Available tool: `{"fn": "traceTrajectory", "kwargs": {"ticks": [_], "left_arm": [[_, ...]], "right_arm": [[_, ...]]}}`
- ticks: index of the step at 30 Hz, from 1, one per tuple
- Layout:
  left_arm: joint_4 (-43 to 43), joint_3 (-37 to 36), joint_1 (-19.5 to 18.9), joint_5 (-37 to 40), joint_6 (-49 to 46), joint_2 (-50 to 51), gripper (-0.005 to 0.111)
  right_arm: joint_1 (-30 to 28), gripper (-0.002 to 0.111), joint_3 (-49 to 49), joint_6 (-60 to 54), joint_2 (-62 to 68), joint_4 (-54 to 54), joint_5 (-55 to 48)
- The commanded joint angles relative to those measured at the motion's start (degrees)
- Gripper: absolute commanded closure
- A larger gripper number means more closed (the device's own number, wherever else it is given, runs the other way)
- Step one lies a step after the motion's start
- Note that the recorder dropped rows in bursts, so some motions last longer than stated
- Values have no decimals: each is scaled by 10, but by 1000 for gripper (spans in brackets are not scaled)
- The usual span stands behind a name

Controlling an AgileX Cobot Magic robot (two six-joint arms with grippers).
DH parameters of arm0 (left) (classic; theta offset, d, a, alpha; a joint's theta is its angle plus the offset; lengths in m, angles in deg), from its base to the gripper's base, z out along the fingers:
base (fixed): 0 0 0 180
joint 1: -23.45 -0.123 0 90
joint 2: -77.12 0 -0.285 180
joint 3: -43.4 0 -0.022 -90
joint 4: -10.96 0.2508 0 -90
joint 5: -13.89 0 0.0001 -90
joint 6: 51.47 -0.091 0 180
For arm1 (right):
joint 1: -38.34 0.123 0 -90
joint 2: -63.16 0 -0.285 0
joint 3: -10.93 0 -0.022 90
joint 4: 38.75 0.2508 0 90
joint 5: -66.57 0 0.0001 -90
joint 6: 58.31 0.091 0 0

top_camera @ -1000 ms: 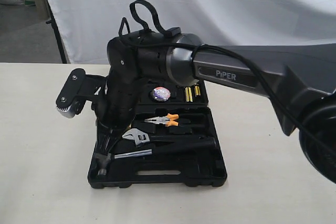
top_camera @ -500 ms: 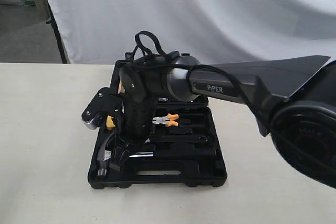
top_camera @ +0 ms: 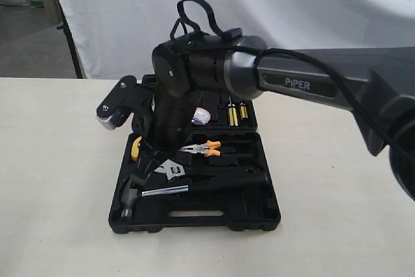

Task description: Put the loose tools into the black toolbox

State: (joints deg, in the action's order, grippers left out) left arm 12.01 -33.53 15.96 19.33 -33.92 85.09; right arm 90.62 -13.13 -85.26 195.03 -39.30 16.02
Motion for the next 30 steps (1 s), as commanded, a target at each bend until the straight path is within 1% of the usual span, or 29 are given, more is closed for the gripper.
{"fn": "traceTrajectory", "kwargs": {"ticks": [1,8,12,21,28,30], "left_arm": [[3,2,-15,-4,3,-2,106],[3,2,-15,-4,3,-2,106],[3,2,-15,-4,3,-2,106],[3,2,-15,-4,3,-2,106],[3,2,-15,-4,3,-2,106],[3,2,-15,-4,3,-2,106]], "right_arm": [[-2,109,3,0,0,17,21],[-2,109,57,1,71,17,14],[-2,109,60,1,88,16,-9],[-2,109,60,1,27,16,-3],[-2,109,60,7,-24,20,51],[-2,109,60,7,-19,21,55]]}}
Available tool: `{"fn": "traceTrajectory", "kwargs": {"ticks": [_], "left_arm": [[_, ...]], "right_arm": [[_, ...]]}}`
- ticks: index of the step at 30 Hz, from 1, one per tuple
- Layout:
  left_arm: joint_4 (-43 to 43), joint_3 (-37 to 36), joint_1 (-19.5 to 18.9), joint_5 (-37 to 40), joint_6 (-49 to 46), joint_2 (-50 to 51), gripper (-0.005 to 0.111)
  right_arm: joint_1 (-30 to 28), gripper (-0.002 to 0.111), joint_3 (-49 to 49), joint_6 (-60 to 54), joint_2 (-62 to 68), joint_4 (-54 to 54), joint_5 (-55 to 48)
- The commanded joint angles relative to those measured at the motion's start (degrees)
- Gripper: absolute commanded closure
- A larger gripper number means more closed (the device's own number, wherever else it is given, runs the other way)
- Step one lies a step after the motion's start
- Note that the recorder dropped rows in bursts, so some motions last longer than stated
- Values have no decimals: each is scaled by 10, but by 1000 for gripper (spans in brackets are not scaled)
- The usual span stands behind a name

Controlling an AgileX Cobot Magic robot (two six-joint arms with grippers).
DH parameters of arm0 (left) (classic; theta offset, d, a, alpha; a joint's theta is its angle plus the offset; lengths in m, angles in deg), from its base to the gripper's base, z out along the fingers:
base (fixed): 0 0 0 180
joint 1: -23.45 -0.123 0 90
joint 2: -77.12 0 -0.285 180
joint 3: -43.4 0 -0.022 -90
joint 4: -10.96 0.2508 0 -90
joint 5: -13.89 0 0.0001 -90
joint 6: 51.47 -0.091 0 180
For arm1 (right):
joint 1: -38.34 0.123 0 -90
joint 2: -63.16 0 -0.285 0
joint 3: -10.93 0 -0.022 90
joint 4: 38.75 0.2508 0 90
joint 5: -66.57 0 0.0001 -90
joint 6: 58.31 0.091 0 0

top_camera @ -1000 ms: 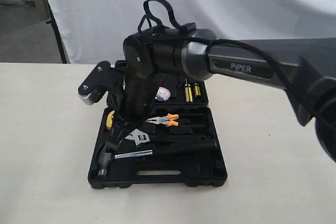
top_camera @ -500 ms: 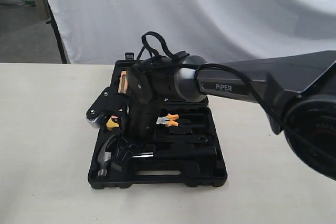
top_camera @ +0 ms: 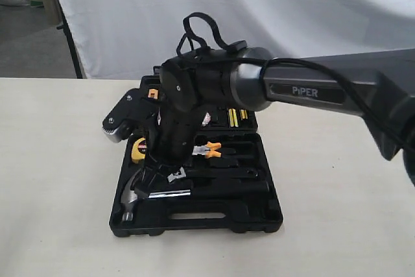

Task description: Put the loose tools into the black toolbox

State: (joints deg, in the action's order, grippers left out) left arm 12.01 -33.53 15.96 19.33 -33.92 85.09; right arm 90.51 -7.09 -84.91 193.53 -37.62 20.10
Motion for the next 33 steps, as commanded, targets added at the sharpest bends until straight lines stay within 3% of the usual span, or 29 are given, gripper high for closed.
{"fn": "traceTrajectory", "kwargs": {"ticks": [1,8,33], "left_arm": [[3,2,-15,-4,3,-2,106],[3,2,-15,-4,3,-2,106],[3,2,-15,-4,3,-2,106]], "right_arm": [[-1,109,0,4,2,6,11],[-1,109,4,4,103,21,-77],[-1,109,-31,42,-57,18,-76]]}}
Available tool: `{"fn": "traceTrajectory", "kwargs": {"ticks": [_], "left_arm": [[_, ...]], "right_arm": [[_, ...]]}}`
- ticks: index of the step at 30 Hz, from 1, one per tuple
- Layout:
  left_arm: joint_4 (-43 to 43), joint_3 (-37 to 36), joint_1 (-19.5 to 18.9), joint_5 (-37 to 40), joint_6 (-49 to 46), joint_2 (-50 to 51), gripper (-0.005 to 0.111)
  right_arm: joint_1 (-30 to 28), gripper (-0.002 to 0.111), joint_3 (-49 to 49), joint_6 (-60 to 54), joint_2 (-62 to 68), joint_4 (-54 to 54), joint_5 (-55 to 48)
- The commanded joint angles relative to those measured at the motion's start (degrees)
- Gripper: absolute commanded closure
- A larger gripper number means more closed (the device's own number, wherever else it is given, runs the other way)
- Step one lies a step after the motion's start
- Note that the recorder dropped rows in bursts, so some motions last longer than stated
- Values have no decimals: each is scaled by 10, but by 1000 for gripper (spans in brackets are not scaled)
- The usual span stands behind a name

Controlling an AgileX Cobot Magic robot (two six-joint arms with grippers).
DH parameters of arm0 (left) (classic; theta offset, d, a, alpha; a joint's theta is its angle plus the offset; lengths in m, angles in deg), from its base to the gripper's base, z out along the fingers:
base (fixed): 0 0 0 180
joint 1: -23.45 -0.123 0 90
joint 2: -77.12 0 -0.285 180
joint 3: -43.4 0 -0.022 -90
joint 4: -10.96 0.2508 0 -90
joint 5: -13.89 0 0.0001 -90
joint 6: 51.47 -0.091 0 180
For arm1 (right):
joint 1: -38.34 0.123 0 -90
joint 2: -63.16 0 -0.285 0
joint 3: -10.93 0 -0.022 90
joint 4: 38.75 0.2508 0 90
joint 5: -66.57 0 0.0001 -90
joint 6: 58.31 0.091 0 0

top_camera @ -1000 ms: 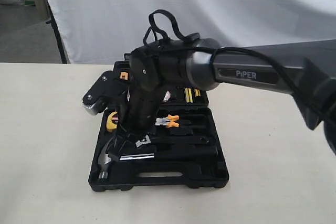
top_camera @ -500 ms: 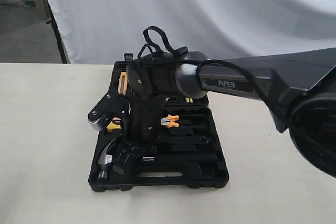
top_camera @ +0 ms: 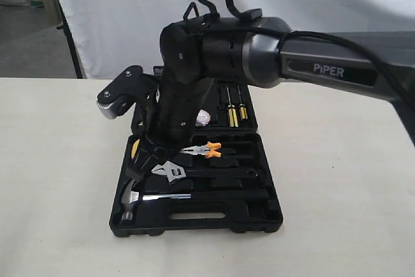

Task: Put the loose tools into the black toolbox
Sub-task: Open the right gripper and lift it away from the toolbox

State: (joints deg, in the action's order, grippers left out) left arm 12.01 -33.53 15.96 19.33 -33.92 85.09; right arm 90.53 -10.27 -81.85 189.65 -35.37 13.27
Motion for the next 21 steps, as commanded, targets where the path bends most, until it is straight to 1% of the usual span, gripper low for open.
{"fn": "traceTrajectory", "kwargs": {"ticks": [1,6,10,15,21], "left_arm": [[3,2,-15,-4,3,-2,106],[3,2,-15,-4,3,-2,106],[3,2,-15,-4,3,-2,106],[3,2,-15,-4,3,-2,106],[3,2,-15,-4,3,-2,106]], "right_arm": [[-1,109,6,17,-25,-8,-8],[-1,109,38,56,-57,-57,-1],[-1,109,96,80,-97,-108,18],[-1,109,212,144,-174,-163,114],[-1,109,357,178,-279,-168,260]]}}
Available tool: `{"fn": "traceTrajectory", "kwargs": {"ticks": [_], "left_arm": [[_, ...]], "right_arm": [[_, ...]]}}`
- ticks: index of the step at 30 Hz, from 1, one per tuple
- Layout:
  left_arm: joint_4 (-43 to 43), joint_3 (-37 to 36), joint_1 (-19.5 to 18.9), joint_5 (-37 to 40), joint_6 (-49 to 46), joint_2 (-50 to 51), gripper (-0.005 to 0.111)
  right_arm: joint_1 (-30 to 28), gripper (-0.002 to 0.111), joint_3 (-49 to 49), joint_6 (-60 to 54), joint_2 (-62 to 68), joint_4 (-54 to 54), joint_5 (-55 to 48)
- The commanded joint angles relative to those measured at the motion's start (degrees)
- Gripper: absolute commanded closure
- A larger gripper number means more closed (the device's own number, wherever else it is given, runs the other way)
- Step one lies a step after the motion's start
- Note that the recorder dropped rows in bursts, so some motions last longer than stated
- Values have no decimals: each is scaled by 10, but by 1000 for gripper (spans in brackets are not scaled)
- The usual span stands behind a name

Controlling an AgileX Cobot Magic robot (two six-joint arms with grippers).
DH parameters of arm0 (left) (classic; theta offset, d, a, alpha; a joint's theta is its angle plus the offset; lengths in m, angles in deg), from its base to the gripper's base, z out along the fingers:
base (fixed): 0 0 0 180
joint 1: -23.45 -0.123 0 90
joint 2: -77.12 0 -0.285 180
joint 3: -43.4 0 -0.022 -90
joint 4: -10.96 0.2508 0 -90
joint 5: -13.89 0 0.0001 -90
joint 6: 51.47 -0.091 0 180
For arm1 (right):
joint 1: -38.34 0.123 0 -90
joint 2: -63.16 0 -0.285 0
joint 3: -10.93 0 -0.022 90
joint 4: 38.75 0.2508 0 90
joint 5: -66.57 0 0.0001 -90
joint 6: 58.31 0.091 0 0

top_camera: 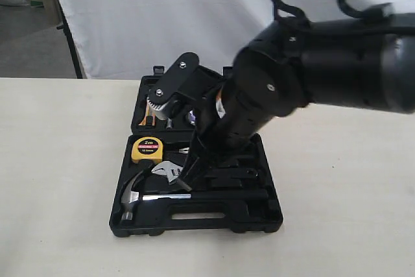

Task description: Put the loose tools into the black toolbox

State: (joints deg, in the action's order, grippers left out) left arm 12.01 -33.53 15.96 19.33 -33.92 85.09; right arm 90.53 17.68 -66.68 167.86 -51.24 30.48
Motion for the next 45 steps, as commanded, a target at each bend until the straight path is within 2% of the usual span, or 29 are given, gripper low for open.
{"fn": "traceTrajectory", "kwargs": {"ticks": [1,4,11,22,30,38,45], "left_arm": [[3,2,-15,-4,3,-2,106],[3,2,-15,-4,3,-2,106],[3,2,-15,-4,3,-2,106],[3,2,-15,-4,3,-2,106],[3,2,-15,-4,3,-2,106],[3,2,-15,-4,3,-2,106],[3,2,-15,-4,3,-2,106]], "right_arm": [[-1,109,96,33,-76,-9,103],[-1,109,164,52,-130,-9,151],[-1,109,401,93,-285,-5,345],[-1,109,573,183,-501,-5,393],[-1,109,615,209,-538,-5,392],[-1,109,615,327,-538,-5,391],[-1,109,616,332,-538,0,392]]}}
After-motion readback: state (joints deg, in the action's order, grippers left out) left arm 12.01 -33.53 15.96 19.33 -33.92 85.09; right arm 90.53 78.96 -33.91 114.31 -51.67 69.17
